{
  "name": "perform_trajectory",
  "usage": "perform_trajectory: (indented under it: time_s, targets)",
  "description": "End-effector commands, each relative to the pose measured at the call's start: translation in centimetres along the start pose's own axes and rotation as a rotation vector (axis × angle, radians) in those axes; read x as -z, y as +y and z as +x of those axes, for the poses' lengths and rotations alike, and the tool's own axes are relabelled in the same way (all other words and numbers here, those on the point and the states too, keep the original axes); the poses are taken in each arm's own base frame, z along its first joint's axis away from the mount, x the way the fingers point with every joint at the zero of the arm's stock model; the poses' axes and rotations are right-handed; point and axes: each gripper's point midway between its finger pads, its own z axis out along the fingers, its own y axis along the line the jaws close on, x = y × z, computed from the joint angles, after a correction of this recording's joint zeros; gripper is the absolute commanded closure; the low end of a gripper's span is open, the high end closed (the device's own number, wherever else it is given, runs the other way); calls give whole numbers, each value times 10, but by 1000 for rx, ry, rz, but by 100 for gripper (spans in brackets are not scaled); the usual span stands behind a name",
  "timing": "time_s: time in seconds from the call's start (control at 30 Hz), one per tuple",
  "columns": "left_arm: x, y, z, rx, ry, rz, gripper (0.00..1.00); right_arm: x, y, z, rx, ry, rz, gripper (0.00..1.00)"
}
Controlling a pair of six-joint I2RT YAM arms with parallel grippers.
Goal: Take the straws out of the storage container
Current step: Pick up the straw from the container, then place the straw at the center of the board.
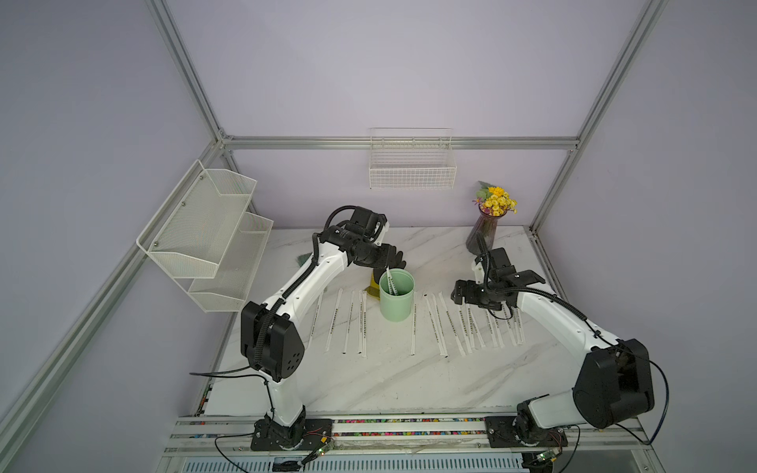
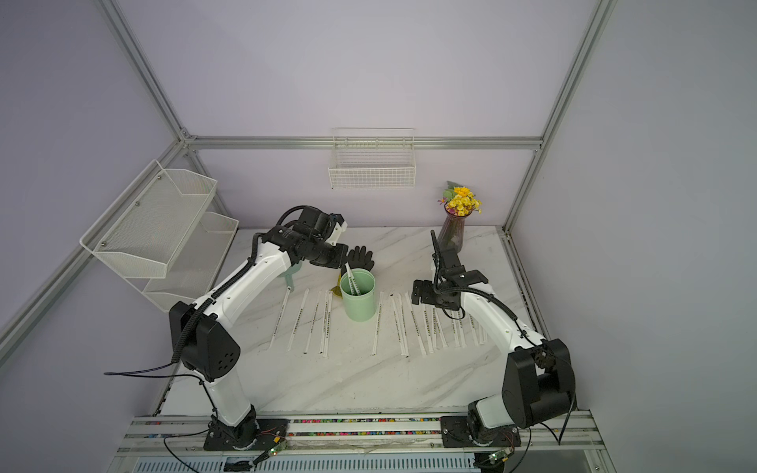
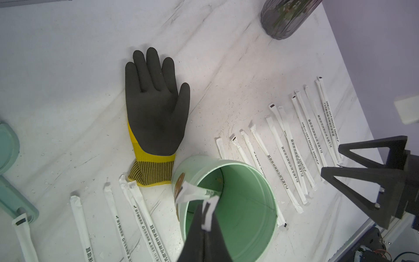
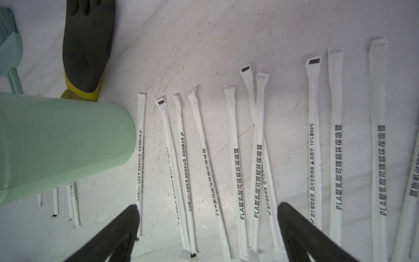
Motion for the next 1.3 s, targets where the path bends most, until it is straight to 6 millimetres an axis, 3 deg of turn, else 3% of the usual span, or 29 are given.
perform_trajectory:
  time_s: [0.0,0.27,0.53,0.8,0.9,0.93,1.07,1.27]
  targets:
    - [28,-5,-12,-44,-43,-11,96,3,2,-1,5,-10,-15,3]
    - [77,-19,-37,-75,-154,8,96,7,4,-3,5,-15,-22,3]
    - [153,-36,-58,-104,-346,42,96,10,6,-5,4,-22,-28,3]
    - [241,-38,-58,-144,-540,1,96,16,8,-7,4,-33,-32,3]
    - [253,-30,-54,-148,-548,-48,96,17,8,-8,4,-33,-34,3]
    - [272,-28,-49,-147,-578,-63,95,17,9,-8,4,-32,-36,3]
    - [269,-6,-40,-103,-520,-152,95,17,9,-7,3,-28,-40,3]
    - [222,37,-29,-13,-305,-287,96,14,7,-2,5,-14,-35,3]
